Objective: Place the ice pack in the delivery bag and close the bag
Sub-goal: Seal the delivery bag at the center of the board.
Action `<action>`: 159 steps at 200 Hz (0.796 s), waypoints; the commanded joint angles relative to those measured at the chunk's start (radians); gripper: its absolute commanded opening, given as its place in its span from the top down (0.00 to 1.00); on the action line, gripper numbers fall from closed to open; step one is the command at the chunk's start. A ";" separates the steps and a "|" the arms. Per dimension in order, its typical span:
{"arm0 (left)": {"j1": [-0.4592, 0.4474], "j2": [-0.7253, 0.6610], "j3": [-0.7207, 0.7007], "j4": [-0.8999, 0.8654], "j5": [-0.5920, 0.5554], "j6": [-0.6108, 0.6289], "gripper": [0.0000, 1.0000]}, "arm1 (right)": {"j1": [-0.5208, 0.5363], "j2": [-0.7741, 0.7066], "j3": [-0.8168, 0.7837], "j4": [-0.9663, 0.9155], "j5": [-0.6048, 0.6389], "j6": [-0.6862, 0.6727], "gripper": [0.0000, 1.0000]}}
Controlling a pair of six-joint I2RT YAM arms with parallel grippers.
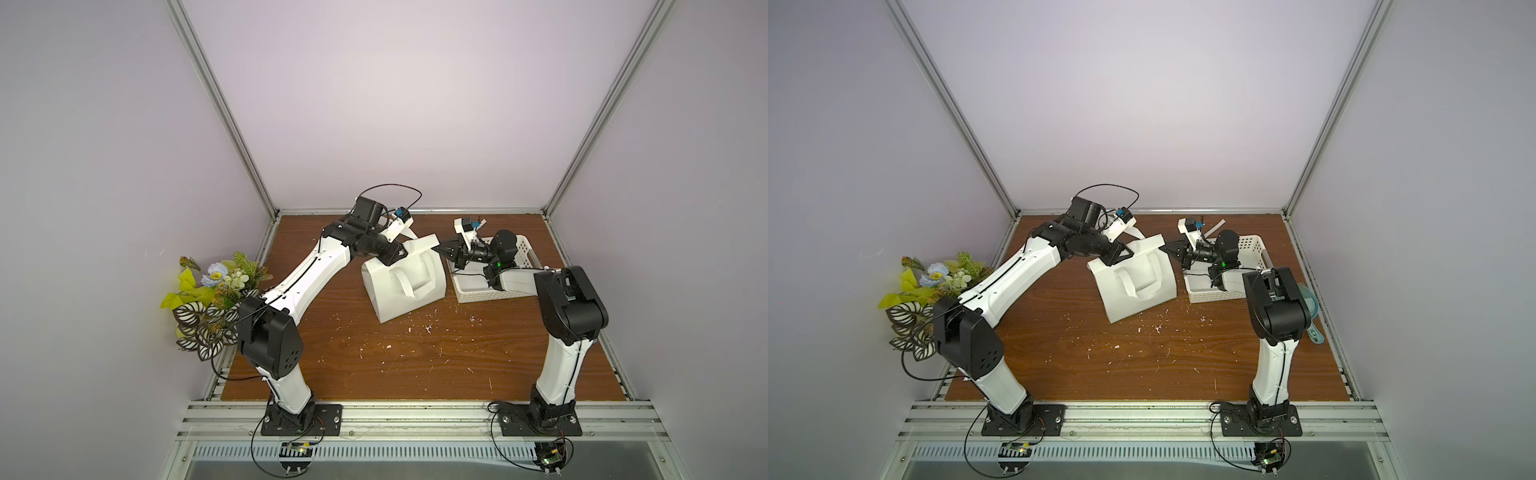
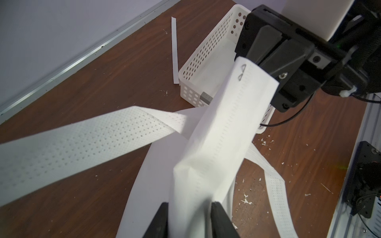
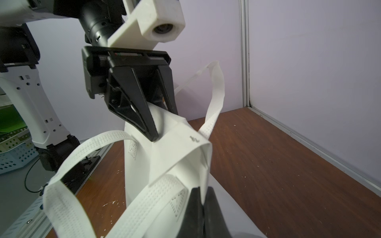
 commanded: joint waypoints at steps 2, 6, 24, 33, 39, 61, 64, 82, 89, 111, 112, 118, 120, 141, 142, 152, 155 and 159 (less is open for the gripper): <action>-0.025 0.039 0.022 -0.032 -0.043 0.009 0.76 | 0.010 -0.052 0.011 0.000 -0.014 -0.003 0.98; -0.027 0.040 0.022 -0.032 -0.047 0.009 0.76 | 0.010 -0.053 0.011 0.000 -0.014 -0.004 0.98; -0.031 0.040 0.021 -0.032 -0.063 0.008 0.77 | 0.011 -0.055 0.011 -0.002 -0.014 -0.005 0.98; -0.041 0.036 0.020 -0.032 -0.094 0.015 0.77 | 0.010 -0.056 0.010 -0.002 -0.014 -0.006 0.98; -0.047 0.033 0.017 -0.033 -0.109 0.023 0.78 | 0.011 -0.056 0.011 -0.002 -0.014 -0.007 0.98; -0.051 0.019 0.018 -0.032 -0.131 0.029 0.88 | 0.010 -0.056 0.011 -0.004 -0.014 -0.006 0.98; -0.051 0.017 0.017 -0.032 -0.132 0.033 0.89 | 0.010 -0.056 0.011 -0.004 -0.014 -0.007 0.98; -0.051 0.010 0.025 -0.030 -0.150 0.032 0.90 | 0.010 -0.056 0.011 -0.003 -0.012 -0.005 0.98; -0.052 0.009 0.029 -0.030 -0.146 0.036 0.87 | 0.010 -0.056 0.011 -0.002 -0.012 -0.005 0.98; -0.051 0.009 0.046 -0.030 -0.107 0.032 0.71 | 0.010 -0.058 0.010 -0.006 -0.013 -0.006 0.98; -0.052 0.009 0.047 -0.030 -0.104 0.032 0.70 | 0.010 -0.058 0.010 -0.006 -0.013 -0.006 0.98; -0.052 0.011 0.054 -0.031 -0.085 0.033 0.65 | 0.010 -0.059 0.010 -0.006 -0.014 -0.006 0.98; -0.051 0.011 0.057 -0.030 -0.079 0.033 0.64 | 0.010 -0.059 0.010 -0.006 -0.014 -0.007 0.98; -0.052 0.040 0.112 -0.030 -0.039 0.029 0.56 | 0.012 -0.059 0.009 -0.007 -0.015 -0.008 0.98; -0.051 0.042 0.116 -0.029 -0.039 0.029 0.56 | 0.012 -0.059 0.008 -0.007 -0.016 -0.008 0.98; -0.052 0.064 0.143 -0.029 -0.024 0.026 0.56 | 0.012 -0.061 0.009 -0.007 -0.016 -0.007 0.98; -0.051 0.070 0.151 -0.029 -0.019 0.024 0.57 | 0.013 -0.061 0.008 -0.006 -0.017 -0.006 0.98; -0.051 0.080 0.161 -0.030 -0.013 0.023 0.57 | 0.013 -0.061 0.008 -0.006 -0.017 -0.006 0.98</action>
